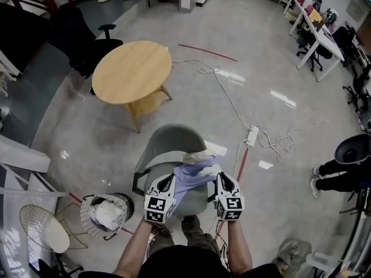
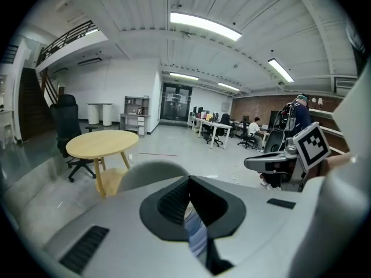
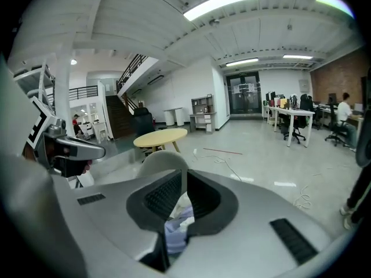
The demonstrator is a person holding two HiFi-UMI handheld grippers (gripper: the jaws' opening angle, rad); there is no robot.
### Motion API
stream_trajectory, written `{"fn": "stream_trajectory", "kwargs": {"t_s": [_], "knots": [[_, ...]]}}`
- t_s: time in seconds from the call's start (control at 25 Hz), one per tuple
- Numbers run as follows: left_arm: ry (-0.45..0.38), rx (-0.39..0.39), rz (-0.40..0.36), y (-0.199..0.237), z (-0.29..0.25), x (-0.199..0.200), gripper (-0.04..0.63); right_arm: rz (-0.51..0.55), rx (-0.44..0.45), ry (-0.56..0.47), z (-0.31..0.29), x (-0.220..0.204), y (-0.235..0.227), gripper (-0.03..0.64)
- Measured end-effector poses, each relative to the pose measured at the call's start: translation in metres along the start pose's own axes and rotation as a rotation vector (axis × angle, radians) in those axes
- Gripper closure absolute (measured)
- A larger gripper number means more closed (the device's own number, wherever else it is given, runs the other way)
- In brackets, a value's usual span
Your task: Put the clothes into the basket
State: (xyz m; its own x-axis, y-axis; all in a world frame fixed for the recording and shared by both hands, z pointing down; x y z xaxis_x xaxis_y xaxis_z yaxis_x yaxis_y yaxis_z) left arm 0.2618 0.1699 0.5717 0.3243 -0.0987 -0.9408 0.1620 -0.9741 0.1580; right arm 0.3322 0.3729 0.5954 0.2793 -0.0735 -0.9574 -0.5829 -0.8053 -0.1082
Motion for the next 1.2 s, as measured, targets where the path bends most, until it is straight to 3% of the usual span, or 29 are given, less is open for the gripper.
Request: {"fn": "stream_trajectory", "kwargs": {"t_s": [0.44, 0.84, 1.08, 1.2], "knots": [[0.103, -0.011, 0.023, -0.024, -0.066, -0.050, 0.588, -0.024, 0.020, 0.106, -0.034, -0.064, -0.055, 0.566], [0.176, 0.017, 0.059, -0.025, -0.088, -0.098, 0.588, -0.046, 0.070, 0.174, -0.063, -0.118, -0.070, 0.566], [0.210, 0.034, 0.075, -0.022, -0.091, -0.113, 0.588, -0.044, 0.145, 0.198, -0.085, -0.136, -0.066, 0.560], [0.216, 0.039, 0.079, -0.022, -0.094, -0.117, 0.588, -0.062, 0.176, 0.220, -0.094, -0.147, -0.066, 0.434]]}}
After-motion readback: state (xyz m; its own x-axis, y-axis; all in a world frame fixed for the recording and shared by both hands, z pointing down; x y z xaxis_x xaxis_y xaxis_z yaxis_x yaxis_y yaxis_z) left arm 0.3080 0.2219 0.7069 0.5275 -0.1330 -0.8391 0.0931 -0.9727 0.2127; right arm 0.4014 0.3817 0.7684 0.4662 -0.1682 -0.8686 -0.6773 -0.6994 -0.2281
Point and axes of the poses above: the fingertips, and each gripper's own axes: z backward along the fingers, y to its left, x out of its top, the point moved 3 cm from there along z, backward along the fingers, and after that the axes turned 12 degrees about -y, right-handed, at the moved point
